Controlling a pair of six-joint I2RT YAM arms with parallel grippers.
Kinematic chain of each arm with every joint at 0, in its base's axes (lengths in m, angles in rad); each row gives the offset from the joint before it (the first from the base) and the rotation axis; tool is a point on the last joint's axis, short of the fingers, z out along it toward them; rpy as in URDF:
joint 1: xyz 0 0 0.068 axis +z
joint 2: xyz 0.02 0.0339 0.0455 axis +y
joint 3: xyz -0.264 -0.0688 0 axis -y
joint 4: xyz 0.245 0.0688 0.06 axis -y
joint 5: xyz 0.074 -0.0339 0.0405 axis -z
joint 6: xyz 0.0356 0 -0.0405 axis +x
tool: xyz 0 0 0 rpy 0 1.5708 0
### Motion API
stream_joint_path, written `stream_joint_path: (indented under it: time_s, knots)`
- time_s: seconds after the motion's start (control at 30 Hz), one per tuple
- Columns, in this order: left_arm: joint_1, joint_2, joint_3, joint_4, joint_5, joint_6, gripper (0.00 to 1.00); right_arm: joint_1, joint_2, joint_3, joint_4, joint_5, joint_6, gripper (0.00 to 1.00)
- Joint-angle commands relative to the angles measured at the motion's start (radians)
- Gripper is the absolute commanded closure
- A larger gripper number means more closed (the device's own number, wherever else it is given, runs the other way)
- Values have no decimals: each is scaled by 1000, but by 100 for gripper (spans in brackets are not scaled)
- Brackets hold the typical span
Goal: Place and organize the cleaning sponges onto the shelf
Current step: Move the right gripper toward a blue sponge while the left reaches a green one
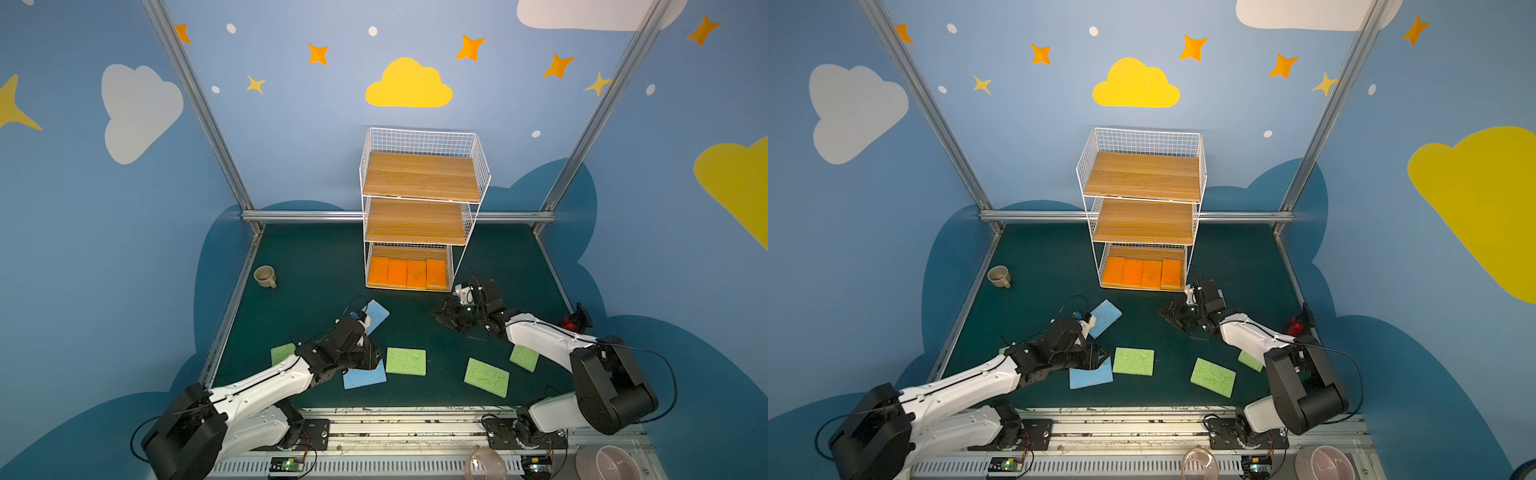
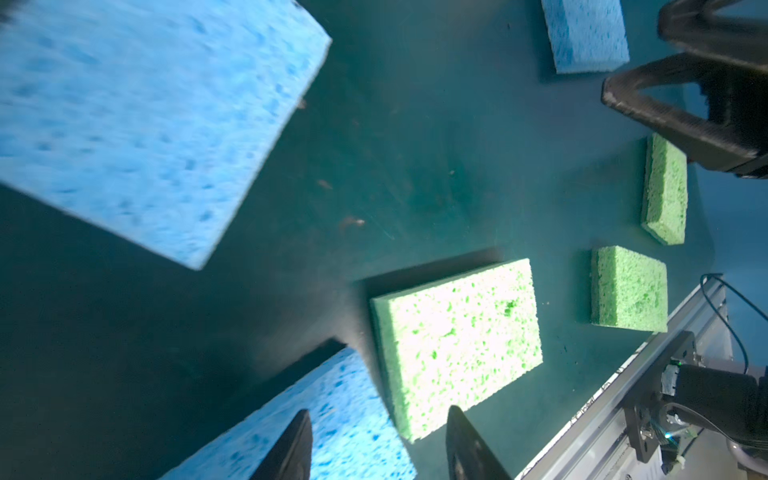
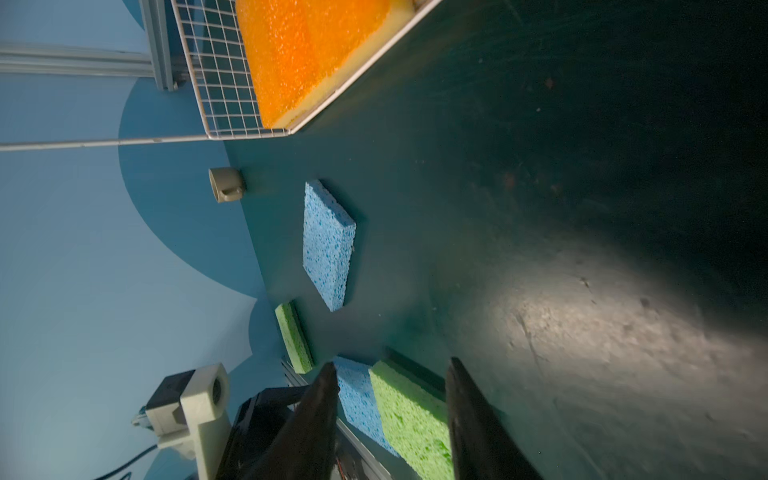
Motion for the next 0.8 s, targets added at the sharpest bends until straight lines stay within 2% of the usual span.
stream_joint_path:
  time_s: [0.0,0.23,0.43,0.77]
  knots:
    - [-23,68,55,-4,-14,-12,48,-8,-54,-10,-93,-44,-92,57]
    - [-35,193,107,45,0,-23,55,-41,-146,-76,-134,-43,-132,56]
    - [-42,279,156,49,9,-15,58,-78,-159,-106,-121,-79,-136,56]
    - [-49,342,157,94,25,-26,65,-109,-145,-120,-98,-111,-136,56]
